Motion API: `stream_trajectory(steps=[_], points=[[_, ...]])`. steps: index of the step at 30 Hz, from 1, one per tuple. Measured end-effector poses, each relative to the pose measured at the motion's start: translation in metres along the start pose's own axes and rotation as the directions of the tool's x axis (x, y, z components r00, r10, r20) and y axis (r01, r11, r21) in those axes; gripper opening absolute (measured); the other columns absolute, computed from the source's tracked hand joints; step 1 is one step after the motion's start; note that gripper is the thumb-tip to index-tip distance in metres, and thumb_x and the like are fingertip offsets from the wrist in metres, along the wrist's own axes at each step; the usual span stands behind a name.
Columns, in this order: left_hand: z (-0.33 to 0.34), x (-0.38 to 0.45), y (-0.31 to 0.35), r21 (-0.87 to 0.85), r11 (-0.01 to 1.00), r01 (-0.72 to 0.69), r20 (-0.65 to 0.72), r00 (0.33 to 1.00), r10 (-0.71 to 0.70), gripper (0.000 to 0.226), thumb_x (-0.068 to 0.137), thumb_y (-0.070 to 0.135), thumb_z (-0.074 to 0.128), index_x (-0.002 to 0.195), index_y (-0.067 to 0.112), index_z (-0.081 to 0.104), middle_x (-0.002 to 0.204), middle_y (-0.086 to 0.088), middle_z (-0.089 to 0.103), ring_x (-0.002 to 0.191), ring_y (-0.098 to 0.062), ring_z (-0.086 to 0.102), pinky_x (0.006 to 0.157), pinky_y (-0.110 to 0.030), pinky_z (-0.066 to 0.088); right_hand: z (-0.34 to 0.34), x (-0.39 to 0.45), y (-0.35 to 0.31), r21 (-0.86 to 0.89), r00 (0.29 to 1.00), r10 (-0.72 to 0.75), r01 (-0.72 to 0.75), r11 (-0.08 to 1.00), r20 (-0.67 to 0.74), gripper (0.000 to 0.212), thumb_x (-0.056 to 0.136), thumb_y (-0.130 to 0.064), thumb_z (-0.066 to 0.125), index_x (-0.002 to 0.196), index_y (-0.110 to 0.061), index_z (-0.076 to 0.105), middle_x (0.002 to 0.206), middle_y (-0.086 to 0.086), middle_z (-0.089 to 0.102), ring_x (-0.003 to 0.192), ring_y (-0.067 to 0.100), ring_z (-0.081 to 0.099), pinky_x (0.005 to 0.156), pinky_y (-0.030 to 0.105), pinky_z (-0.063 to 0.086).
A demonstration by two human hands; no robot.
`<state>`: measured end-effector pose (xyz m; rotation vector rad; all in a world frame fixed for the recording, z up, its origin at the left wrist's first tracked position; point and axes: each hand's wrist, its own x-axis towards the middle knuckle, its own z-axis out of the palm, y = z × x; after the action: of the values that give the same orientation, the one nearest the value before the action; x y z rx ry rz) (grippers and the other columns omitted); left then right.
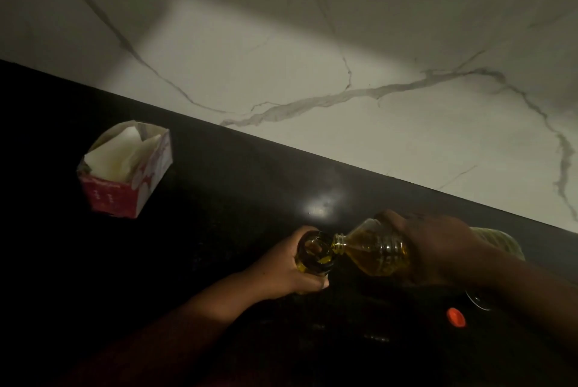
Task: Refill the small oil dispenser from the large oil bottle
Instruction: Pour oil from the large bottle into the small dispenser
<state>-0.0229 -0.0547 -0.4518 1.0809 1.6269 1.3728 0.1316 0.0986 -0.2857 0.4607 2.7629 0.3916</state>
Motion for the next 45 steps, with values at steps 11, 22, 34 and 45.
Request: stream_trajectory(steps=[11,22,34,45], points=[[-0.0005,-0.0009,0.0009,-0.006,1.0,0.008,0.013,1.0,-0.008,0.069,0.069,0.015,0.085,0.112,0.05,0.046,0.114,0.011,0.064,0.108,0.001,0.062,0.094,-0.02,0.05,0.0038,-0.0005,0.0023,0.002,1.0,-0.005,0.005,1.0,-0.014,0.095,0.06,-0.065,0.067,0.138,-0.036,0.021,0.126,-0.012,0.054,0.113,0.013,0.055,0.088,0.027,0.045],[-0.0009,-0.0011,0.0022,-0.022,1.0,0.009,0.017,1.0,-0.008,0.067,0.07,0.013,0.085,0.113,0.048,0.047,0.115,0.009,0.065,0.108,-0.001,0.062,0.096,-0.025,0.05,0.004,0.0009,0.0022,0.002,1.0,0.011,-0.011,1.0,0.005,0.093,0.059,-0.064,0.067,0.136,-0.038,0.021,0.125,-0.013,0.054,0.112,0.014,0.056,0.084,0.028,0.045],[-0.001,-0.0014,0.0026,-0.009,1.0,0.002,0.016,1.0,-0.002,0.066,0.071,0.012,0.084,0.111,0.047,0.047,0.113,0.011,0.064,0.107,0.003,0.061,0.094,-0.018,0.049,0.0074,0.0022,0.0039,0.019,1.0,0.01,-0.01,1.0,-0.006,0.097,0.057,-0.064,0.069,0.138,-0.036,0.022,0.125,-0.009,0.055,0.112,0.017,0.056,0.088,0.031,0.047],[-0.0013,-0.0016,0.0037,0.008,1.0,0.009,0.019,1.0,-0.009,0.067,0.071,0.014,0.084,0.109,0.052,0.045,0.112,0.014,0.064,0.107,0.004,0.061,0.092,-0.016,0.048,0.0026,-0.0005,0.0014,-0.009,1.0,0.008,-0.008,1.0,0.009,0.094,0.061,-0.061,0.069,0.138,-0.037,0.02,0.126,-0.01,0.055,0.112,0.016,0.056,0.085,0.029,0.046]])
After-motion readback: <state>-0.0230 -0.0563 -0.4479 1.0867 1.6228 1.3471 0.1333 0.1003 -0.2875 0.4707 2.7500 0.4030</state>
